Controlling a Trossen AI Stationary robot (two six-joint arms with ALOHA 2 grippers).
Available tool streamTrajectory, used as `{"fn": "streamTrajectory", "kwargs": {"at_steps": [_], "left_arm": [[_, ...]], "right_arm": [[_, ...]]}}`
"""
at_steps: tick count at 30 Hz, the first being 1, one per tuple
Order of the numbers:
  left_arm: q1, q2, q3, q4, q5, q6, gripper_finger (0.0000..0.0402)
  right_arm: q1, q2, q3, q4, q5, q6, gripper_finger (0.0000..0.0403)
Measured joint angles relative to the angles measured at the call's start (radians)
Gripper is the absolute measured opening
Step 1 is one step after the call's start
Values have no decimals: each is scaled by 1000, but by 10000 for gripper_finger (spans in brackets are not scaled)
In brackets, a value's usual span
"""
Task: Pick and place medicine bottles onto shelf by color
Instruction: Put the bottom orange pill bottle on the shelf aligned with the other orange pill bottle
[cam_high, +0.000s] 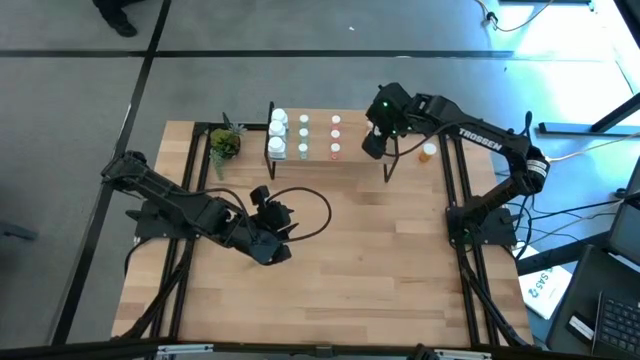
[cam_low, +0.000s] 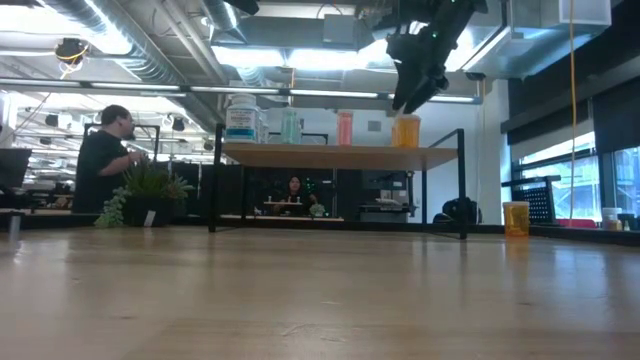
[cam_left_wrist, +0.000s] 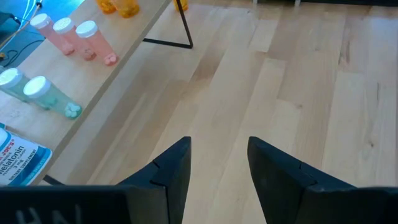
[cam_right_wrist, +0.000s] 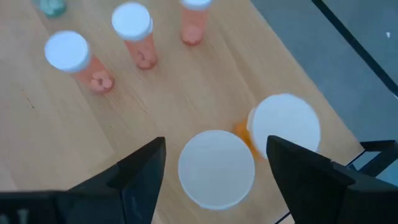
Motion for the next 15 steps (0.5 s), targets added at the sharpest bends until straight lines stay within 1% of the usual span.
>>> {"fn": "streamTrajectory", "kwargs": {"at_steps": [8,12,15], "left_arm": [[0,0,0,0,0,0,151],[0,0,0,0,0,0,151],[0,0,0,0,0,0,151]], "right_arm": [[2,-1,48,-11,-2,-13,281],[34,-6,61,-42,-37,-40,281],[70,-13,57,-108,-56,-74,281]]}}
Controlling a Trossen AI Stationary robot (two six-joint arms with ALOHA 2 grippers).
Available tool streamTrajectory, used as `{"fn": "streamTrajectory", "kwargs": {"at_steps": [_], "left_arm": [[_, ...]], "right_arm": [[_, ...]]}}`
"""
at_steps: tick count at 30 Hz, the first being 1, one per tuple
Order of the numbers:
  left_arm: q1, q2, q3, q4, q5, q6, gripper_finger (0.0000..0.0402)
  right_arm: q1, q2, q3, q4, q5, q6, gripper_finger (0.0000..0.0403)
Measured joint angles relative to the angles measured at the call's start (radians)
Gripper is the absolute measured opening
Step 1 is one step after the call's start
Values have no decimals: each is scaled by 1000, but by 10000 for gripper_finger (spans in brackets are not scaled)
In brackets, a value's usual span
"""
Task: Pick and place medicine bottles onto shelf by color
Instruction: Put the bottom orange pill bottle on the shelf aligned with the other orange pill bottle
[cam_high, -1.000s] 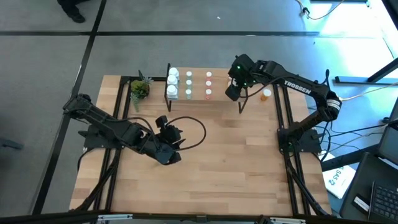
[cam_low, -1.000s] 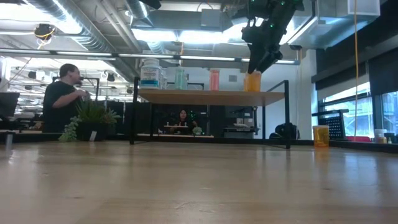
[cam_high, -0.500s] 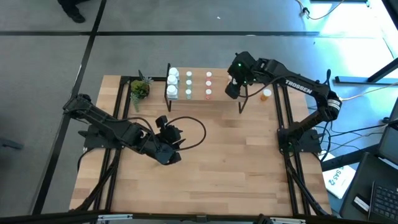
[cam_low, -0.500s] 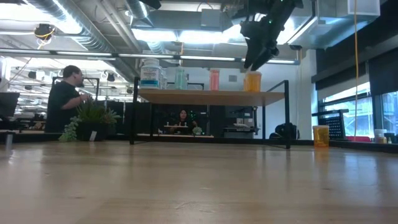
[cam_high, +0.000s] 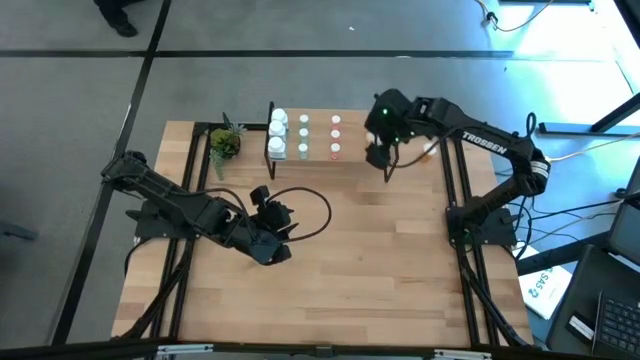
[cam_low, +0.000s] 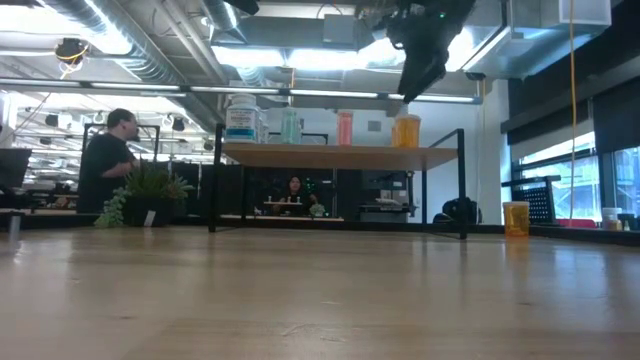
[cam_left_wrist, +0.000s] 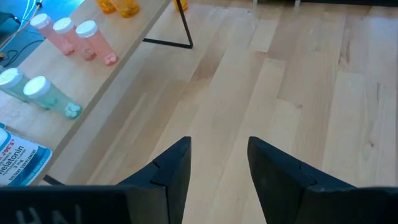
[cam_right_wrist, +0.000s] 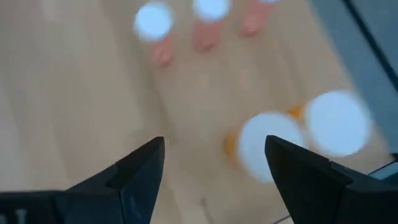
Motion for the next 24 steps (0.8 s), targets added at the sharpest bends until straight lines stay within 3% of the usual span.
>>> {"fn": "streamTrajectory", "kwargs": {"at_steps": [9,24], "left_arm": [[0,0,0,0,0,0,151],[0,0,0,0,0,0,151]], "right_arm": [[108,-2,-3,-124,-29,-87,281],[108,110,-4,-136,-55,-136,281]]}}
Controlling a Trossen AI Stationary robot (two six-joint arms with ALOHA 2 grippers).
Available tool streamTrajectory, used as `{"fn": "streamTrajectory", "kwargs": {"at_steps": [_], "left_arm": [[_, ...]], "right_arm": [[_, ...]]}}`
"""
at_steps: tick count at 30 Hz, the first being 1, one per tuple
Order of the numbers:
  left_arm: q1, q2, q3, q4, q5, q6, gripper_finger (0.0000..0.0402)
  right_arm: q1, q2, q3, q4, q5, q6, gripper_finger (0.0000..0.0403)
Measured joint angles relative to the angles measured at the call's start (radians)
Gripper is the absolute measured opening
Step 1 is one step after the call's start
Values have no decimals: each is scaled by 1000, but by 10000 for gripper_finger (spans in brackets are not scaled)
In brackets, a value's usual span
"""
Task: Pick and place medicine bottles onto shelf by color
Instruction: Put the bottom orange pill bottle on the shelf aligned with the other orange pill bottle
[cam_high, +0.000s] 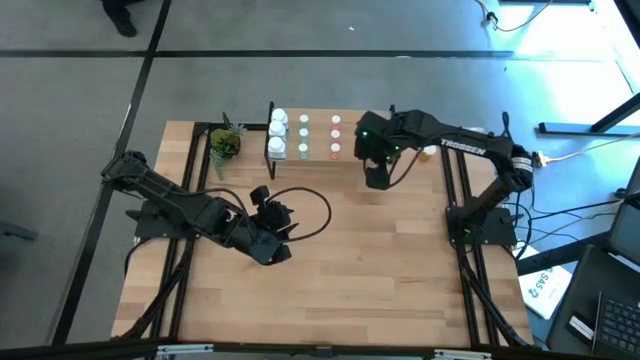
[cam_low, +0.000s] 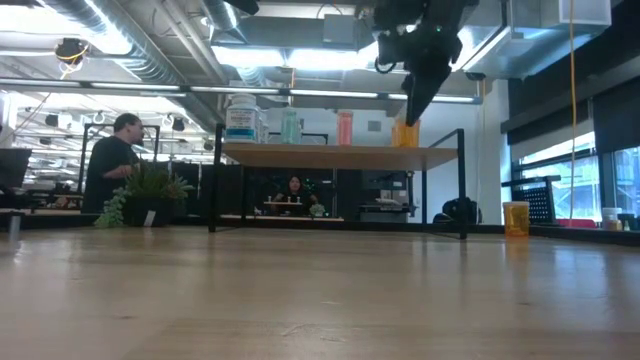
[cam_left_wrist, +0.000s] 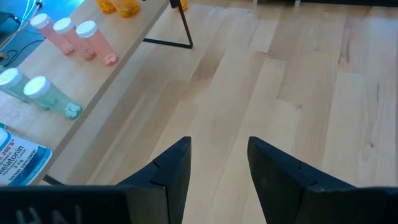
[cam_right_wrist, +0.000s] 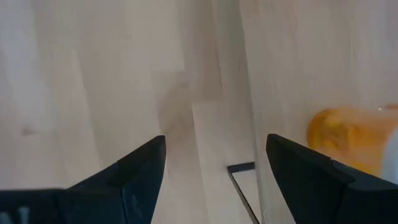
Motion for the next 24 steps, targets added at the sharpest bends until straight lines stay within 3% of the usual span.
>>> {"fn": "streamTrajectory", "kwargs": {"at_steps": [7,24], "left_arm": [[0,0,0,0,0,0,151],[0,0,0,0,0,-1,151]], "right_arm": [[-24,23,0,-3,136,29,281],[-83,23,0,17,136,27,281]]}}
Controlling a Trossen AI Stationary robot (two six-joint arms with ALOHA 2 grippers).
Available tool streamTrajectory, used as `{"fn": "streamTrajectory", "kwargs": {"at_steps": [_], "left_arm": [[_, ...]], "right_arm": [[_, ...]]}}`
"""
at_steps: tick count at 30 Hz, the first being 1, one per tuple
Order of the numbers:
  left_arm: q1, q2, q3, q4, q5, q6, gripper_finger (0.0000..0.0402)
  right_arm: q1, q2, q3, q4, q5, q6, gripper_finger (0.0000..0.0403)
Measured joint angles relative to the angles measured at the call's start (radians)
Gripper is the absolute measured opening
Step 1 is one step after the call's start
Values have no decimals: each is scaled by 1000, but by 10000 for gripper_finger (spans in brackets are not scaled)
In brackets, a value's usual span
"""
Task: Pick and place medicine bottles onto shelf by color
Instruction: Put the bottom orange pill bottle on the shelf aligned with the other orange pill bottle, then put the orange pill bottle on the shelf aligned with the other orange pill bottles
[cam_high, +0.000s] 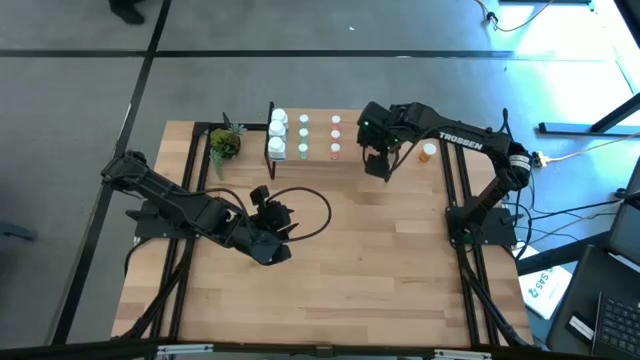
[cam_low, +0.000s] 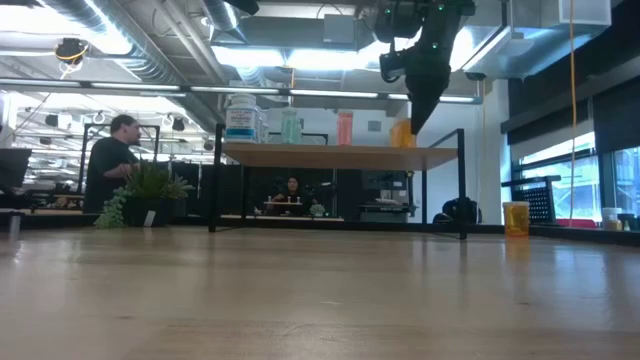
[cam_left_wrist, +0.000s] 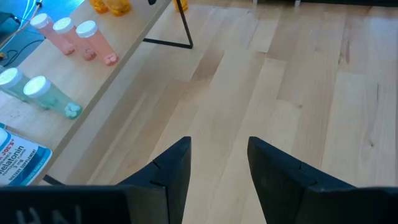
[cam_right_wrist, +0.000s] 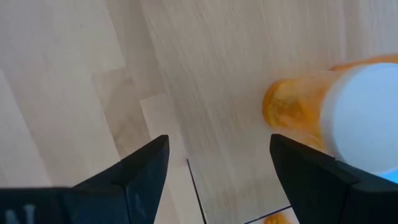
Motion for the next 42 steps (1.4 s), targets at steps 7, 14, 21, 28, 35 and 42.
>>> {"fn": "streamTrajectory", "kwargs": {"at_steps": [7,14,21,28,35,42], "left_arm": [[0,0,0,0,0,0,151],[0,0,0,0,23,-13,151],[0,0,0,0,26,-25,151],[0,0,0,0,26,-28,151],[0,0,0,0,26,-28,151],[2,0,0,0,26,-28,151]], "right_arm": [[4,-30,0,-24,1,23,281],[14,-126,0,-84,-6,113,281],[63,-204,0,-184,117,289,281],[79,-286,-1,-318,289,499,281],[68,-417,-142,-319,347,630,281],[45,-512,-357,-161,385,685,281]]}}
